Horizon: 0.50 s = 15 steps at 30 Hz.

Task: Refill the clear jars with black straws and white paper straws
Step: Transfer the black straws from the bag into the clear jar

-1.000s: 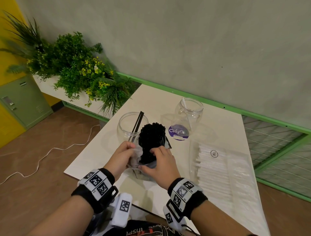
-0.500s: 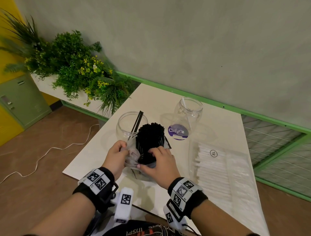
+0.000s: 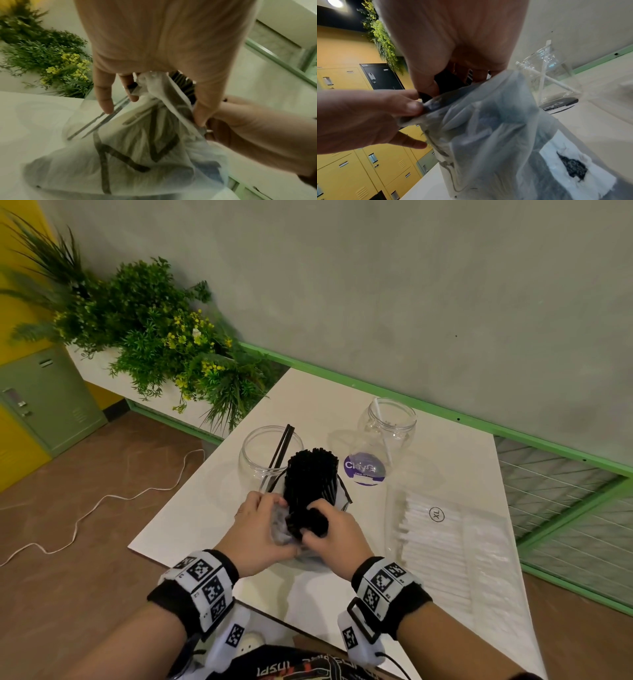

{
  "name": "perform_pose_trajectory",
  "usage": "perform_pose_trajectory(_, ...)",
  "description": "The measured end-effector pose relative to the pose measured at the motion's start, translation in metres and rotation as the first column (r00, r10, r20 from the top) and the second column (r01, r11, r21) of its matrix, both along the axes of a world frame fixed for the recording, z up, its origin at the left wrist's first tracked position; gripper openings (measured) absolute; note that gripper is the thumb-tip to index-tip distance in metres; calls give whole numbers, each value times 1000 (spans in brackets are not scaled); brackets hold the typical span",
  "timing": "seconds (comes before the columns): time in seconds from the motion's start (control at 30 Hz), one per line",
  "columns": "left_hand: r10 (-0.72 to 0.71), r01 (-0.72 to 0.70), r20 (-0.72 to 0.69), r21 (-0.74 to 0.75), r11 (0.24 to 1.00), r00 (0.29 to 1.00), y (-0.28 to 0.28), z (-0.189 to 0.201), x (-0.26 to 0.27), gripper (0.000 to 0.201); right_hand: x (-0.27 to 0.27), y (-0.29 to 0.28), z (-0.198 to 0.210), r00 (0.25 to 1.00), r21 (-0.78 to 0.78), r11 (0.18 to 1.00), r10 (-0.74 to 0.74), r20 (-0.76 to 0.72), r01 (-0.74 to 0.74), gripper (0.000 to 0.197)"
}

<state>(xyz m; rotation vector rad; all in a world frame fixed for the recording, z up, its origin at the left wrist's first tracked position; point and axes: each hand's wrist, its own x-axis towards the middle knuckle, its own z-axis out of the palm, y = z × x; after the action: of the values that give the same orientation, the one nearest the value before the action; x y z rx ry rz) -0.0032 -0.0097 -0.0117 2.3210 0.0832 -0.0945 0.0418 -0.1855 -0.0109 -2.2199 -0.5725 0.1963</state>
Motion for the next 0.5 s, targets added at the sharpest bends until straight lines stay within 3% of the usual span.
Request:
perform_pose_trajectory(0.13,125,-125,23,30,992,992,-15,-6,5,69,1,-2,8,999,11,999,41,8,-41,34)
perform_pose_trajectory(0.3,84,-90,48,125,988,995,-24,-7,13,38,7,-7,12,997,30,998,61,40,-62,37)
perform_pose_trajectory(0.4,77,-91,112,126,988,991,-23,-7,14,26,11,-12,17,995,24,998,57,78,-59,36)
perform_pose_trajectory(0.5,150,-158,177,28,987,973,-21,-1,16,20,15,-17,24,992,116,993,24,122,-38,36)
